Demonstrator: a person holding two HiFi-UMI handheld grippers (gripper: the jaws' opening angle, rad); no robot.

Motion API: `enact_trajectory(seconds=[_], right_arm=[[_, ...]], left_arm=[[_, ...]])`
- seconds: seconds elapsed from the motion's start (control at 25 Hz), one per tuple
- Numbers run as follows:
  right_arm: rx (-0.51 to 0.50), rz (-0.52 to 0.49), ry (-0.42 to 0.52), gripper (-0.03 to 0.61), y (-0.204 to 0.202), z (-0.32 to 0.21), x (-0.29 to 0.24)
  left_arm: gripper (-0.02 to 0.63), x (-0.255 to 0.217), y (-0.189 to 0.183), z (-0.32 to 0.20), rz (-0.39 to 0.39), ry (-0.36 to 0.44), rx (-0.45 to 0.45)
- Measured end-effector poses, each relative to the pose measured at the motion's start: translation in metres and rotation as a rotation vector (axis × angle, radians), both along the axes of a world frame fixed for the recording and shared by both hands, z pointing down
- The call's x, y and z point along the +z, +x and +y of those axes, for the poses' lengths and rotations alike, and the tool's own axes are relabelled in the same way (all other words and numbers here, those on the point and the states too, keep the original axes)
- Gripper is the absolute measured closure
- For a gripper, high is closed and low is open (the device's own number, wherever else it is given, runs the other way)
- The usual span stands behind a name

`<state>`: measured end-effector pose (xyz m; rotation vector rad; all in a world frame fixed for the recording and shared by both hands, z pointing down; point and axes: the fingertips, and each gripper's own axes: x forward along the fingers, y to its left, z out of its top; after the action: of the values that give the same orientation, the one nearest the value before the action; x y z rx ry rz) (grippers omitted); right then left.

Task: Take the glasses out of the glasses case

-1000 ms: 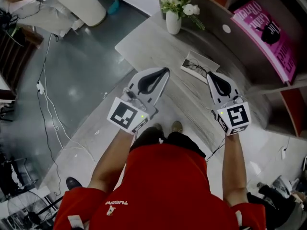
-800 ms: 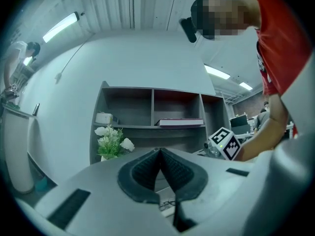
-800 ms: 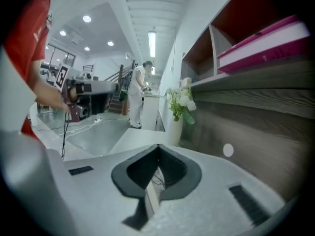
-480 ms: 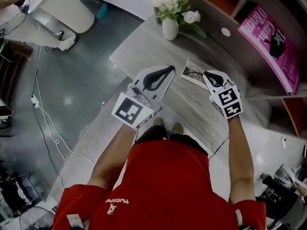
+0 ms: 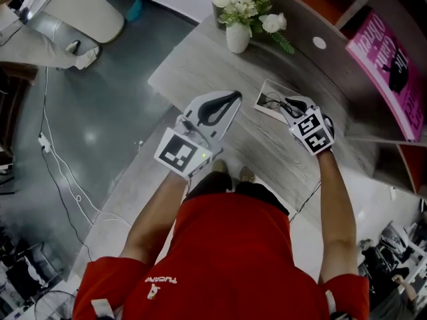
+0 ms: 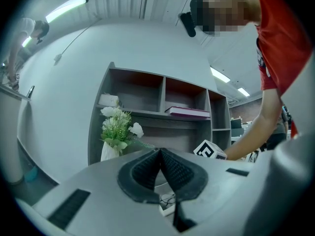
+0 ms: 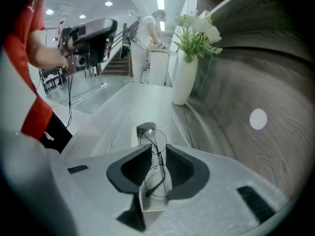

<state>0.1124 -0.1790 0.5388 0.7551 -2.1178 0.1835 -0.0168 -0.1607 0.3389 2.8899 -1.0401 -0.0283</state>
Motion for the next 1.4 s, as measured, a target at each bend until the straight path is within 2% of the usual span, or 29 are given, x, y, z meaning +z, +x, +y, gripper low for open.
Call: enact_trajectory(seconds=[0.48, 0.84, 1.08, 1.28, 1.4], right_arm=[[-0.124, 0.168, -0.123, 0.453, 0.004, -0.004, 0.037], [-0.217, 0.168, -0.245, 0.474, -0.002, 0.001, 0.041], [-0.225, 0.153, -0.249, 0.500, 0.000, 0.003, 0.039], [-0.200, 0.124, -0.195, 0.546, 0.000, 0.001, 0.027], [-0.186, 0.112, -0.164, 0.549, -0.001, 0.002, 0.019]], left_arm=[[0.603, 0.013, -0.015, -0.006, -0.023, -0.030, -0.014], [0.603, 0.020, -0.023, -0.003, -0.039, -0.049, -0.014], [0.603, 0.020, -0.025, -0.004, -0.043, -0.052, -0.011], [0.603, 0.027, -0.023, -0.001, -0.052, -0.077, 0.008], [0.603, 0.022, -0.019, -0.003, -0.034, -0.058, 0.003]])
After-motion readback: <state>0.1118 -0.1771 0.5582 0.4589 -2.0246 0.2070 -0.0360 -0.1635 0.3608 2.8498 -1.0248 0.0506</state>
